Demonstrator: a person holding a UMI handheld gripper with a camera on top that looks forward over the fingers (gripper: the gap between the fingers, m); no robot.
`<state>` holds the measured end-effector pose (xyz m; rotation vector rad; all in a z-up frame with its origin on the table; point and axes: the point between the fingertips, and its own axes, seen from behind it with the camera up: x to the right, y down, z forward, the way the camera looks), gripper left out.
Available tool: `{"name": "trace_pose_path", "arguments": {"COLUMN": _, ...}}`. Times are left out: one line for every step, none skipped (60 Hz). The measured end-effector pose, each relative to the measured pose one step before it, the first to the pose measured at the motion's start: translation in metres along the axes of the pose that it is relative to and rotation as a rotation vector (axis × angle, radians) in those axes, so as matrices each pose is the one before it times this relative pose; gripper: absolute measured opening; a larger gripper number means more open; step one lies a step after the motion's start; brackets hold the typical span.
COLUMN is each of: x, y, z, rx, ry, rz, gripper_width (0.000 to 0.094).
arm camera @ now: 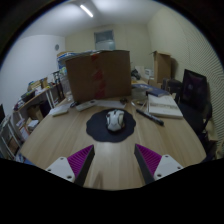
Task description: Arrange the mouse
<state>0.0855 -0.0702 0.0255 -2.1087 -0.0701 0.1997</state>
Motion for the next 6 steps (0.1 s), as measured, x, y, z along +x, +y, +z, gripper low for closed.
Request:
{"name": "trace_pose_path", "arguments": {"x": 0.00019, "y": 0.00509, "z": -0.00506, "rx": -0.00780, "ry": -0.00856, "rz": 0.0010, "gripper_width": 0.0840}}
{"name": "trace_pose_path", "arguments": {"x": -0.00038, "y": 0.00517, "z": -0.00474, "rx": -0.00851, "ry": -0.00813, "rz": 0.0009, "gripper_width": 0.0840}}
{"name": "trace_pose_path", "arguments": {"x": 0.00065, "y": 0.00454, "z": -0.00365, "rx": -0.00485, "ry": -0.00772, "rz": 0.0017, "gripper_width": 0.0840}}
{"name": "trace_pose_path", "arguments": {"x": 0.00079, "y": 0.00358, "z": -0.00307, "rx": -0.00125, "ry": -0.00649, "rz": 0.0038, "gripper_width": 0.0844}}
{"name": "trace_pose_path", "arguments": {"x": 0.00117, "y": 0.00278, "z": -0.00241, "rx": 0.00056, "ry": -0.00459, "rz": 0.0058, "gripper_width": 0.0842}}
{"name": "trace_pose_path", "arguments": {"x": 0.00164, "y": 0.00238, "z": -0.00205, "rx": 0.00031, "ry": -0.00228, "rz": 0.0074, "gripper_width": 0.0845}}
